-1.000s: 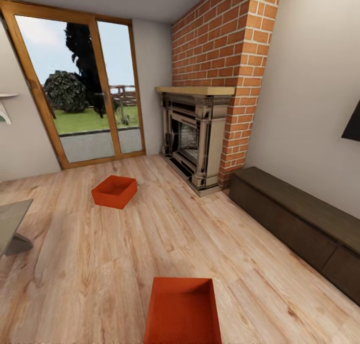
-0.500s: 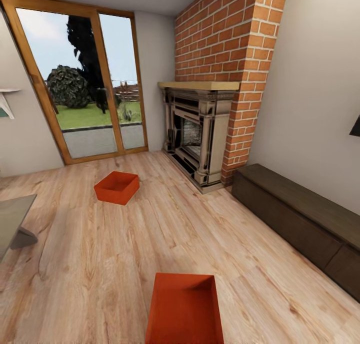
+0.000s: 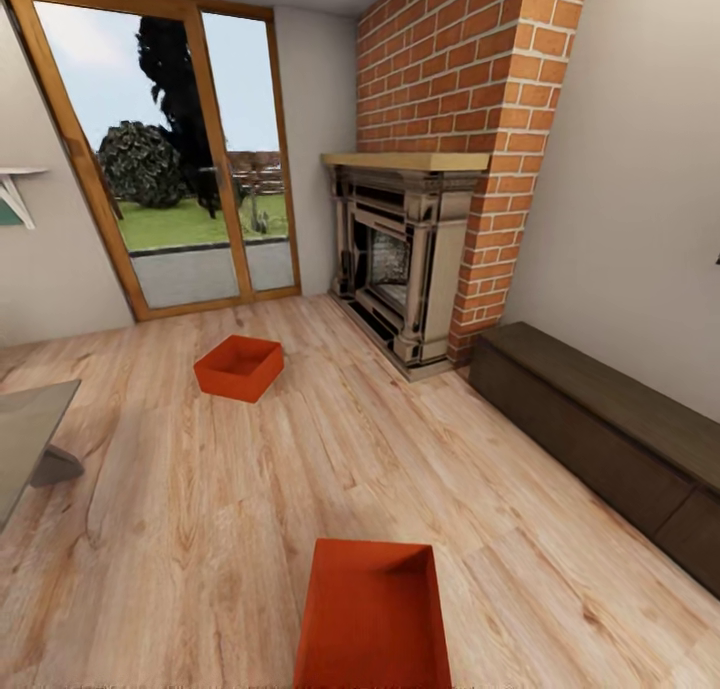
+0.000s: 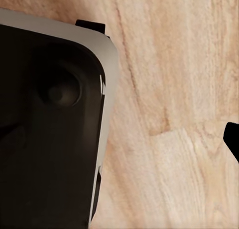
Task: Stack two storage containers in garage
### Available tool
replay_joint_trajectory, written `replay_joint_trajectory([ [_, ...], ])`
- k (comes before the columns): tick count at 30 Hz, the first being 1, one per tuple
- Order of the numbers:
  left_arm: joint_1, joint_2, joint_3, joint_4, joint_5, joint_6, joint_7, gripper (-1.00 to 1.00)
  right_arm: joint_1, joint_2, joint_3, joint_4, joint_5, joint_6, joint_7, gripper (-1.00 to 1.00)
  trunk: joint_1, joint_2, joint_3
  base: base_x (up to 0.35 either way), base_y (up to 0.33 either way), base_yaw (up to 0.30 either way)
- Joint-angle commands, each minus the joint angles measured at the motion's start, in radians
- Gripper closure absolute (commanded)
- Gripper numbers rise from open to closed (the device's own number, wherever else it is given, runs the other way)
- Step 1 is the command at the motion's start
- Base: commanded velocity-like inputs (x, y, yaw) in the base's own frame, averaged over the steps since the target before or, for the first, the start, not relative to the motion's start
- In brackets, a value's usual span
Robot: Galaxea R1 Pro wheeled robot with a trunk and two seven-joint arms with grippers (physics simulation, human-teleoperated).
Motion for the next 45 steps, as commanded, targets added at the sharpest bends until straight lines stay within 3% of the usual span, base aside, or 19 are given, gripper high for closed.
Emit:
replay_joint_trajectory([
  [1, 0.000, 0.000, 0.006, -0.001, 0.000, 0.004, 0.001, -1.00, -0.001, 0.000, 0.008, 0.003, -0.008, -0.005, 0.001, -1.00, 0.000, 0.000, -0.003, 0.000, 0.000, 0.061],
  [11, 0.000, 0.000, 0.007, -0.001, 0.000, 0.004, 0.001, -1.00, -0.001, -0.003, 0.007, 0.003, -0.008, -0.009, 0.003, -1.00, 0.000, 0.000, -0.019, 0.000, 0.000, 0.033],
  [26, 0.000, 0.000, 0.007, -0.001, 0.000, 0.004, 0.001, -1.00, -0.001, 0.002, 0.005, 0.003, -0.014, -0.008, -0.004, -1.00, 0.000, 0.000, -0.035, 0.000, 0.000, -0.154],
  [45, 0.000, -0.001, 0.007, -0.001, 0.000, 0.004, 0.001, -1.00, -0.001, 0.006, -0.002, 0.003, -0.016, 0.007, 0.006, -1.00, 0.000, 0.000, -0.054, 0.000, 0.000, -0.010],
])
